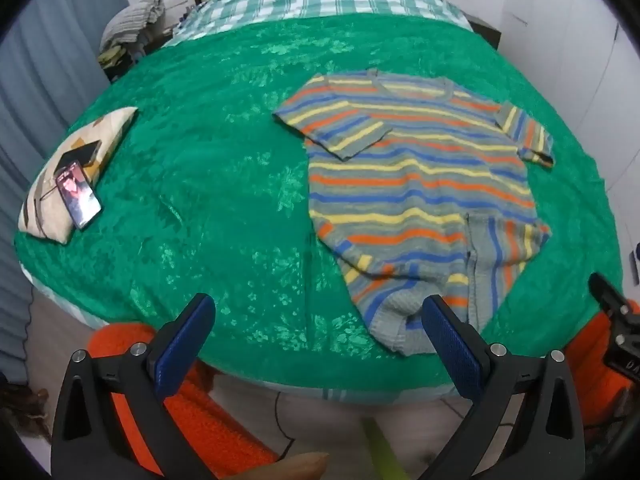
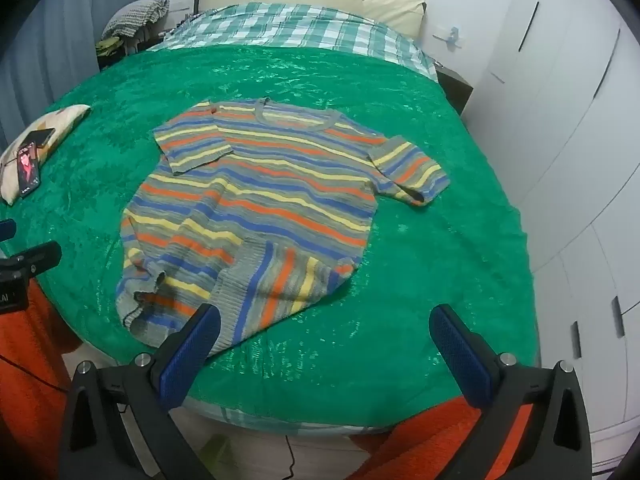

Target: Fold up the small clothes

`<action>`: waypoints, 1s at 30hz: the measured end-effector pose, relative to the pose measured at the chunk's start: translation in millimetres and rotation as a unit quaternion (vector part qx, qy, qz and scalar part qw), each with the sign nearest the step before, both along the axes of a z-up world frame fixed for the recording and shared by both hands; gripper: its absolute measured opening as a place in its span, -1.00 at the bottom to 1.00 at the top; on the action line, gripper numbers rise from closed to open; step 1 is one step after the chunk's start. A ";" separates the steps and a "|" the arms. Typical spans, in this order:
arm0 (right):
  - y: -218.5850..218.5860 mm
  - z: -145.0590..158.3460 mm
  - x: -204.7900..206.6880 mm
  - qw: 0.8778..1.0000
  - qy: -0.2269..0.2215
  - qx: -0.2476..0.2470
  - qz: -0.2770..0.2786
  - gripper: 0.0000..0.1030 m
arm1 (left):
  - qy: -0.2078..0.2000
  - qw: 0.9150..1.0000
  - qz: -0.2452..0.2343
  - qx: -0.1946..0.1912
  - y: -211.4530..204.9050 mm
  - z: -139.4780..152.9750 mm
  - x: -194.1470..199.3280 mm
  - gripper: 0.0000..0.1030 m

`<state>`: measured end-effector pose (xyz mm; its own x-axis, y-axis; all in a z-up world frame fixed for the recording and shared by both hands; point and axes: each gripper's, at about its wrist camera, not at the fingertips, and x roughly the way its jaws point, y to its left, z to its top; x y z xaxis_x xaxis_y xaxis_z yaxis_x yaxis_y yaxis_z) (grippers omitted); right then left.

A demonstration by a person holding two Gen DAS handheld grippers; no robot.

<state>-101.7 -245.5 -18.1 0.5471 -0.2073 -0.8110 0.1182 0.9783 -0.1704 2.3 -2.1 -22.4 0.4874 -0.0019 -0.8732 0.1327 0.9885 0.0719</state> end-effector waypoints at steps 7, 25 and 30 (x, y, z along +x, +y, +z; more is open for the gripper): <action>-14.5 -10.4 -2.9 1.000 -0.002 0.014 0.009 1.00 | 0.005 1.000 0.000 0.012 1.6 -5.2 -1.9 0.99; 0.0 -4.9 -3.3 1.000 0.015 -0.011 -0.013 1.00 | 0.005 1.000 -0.005 0.014 1.1 -5.2 -1.5 0.99; -7.2 -6.8 -2.8 1.000 0.017 -0.006 -0.025 1.00 | 0.014 1.000 0.010 0.007 13.1 -11.1 3.7 0.99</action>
<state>-104.5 -252.7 -24.9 0.5086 -0.2430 -0.8260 0.1612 0.9693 -0.1859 6.1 10.9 -33.5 0.4627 0.0199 -0.8863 0.1145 0.9900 0.0820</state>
